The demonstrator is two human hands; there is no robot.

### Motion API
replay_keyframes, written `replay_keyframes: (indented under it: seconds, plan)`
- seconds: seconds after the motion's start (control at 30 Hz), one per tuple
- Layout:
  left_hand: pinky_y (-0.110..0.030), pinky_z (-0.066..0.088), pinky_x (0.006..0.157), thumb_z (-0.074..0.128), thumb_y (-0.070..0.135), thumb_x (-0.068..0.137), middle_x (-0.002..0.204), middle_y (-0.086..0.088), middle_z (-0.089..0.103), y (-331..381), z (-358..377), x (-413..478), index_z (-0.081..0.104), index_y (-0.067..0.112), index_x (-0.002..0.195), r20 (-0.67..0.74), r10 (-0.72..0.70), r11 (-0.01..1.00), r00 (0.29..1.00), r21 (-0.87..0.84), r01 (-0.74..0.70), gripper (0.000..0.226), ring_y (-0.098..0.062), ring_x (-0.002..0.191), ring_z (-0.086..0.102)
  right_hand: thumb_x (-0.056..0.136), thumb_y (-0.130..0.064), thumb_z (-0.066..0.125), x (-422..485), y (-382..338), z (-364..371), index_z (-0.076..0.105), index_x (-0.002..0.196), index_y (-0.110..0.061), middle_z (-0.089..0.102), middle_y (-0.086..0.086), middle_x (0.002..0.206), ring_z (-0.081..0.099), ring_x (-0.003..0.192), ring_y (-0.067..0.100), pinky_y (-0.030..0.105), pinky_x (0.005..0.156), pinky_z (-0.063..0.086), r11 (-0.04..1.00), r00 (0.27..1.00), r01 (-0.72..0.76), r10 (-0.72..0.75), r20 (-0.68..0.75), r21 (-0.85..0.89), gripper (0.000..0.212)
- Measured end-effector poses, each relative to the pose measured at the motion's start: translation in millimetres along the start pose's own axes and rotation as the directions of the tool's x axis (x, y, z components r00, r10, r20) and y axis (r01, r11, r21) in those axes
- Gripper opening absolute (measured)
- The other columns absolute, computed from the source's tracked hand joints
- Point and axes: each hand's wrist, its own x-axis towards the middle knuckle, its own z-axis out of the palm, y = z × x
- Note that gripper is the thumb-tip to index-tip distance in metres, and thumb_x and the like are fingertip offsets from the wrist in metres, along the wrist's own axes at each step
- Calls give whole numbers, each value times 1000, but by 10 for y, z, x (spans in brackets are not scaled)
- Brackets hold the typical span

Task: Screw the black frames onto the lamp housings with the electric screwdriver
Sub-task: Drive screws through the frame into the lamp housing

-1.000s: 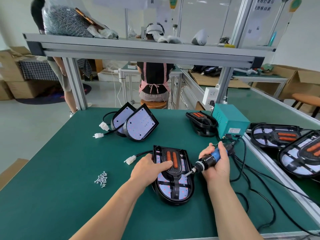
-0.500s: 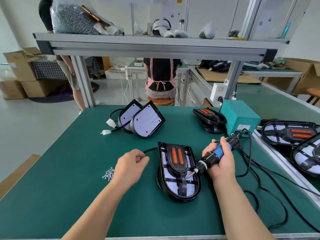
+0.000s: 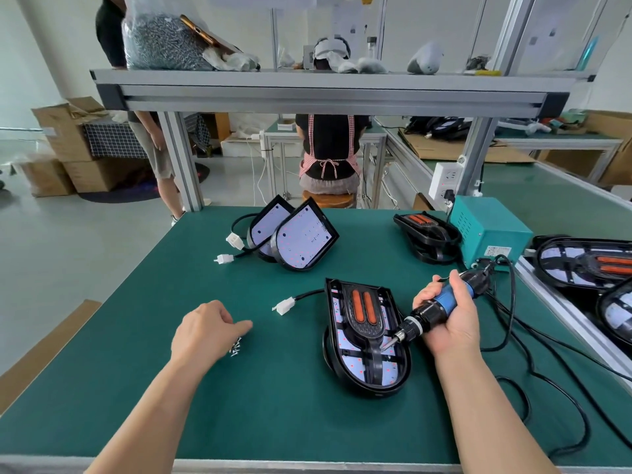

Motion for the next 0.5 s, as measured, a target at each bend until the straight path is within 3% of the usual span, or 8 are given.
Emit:
replay_keyframes:
  seconds: [0.3,0.5]
  plan:
    - [-28,43,62,64,15,85,83,3,61,31,68,18,59,21,76,8,8,999,1000,39,-9,12,-23,82,60,98,-31,63,-30,11,24,55,92,-10,49,-4,71,51,57,3,15,55,49,999,1000,23,-22,18,-34,23]
    - [-31,41,61,64,14,89,87,-1,63,34,75,8,61,17,76,-54,57,998,997,-20,-58,14,-23,82,58,96,-31,64,-26,13,13,56,91,-10,50,-4,69,52,56,4,16,55,49,999,1000,21,-21,23,-28,23]
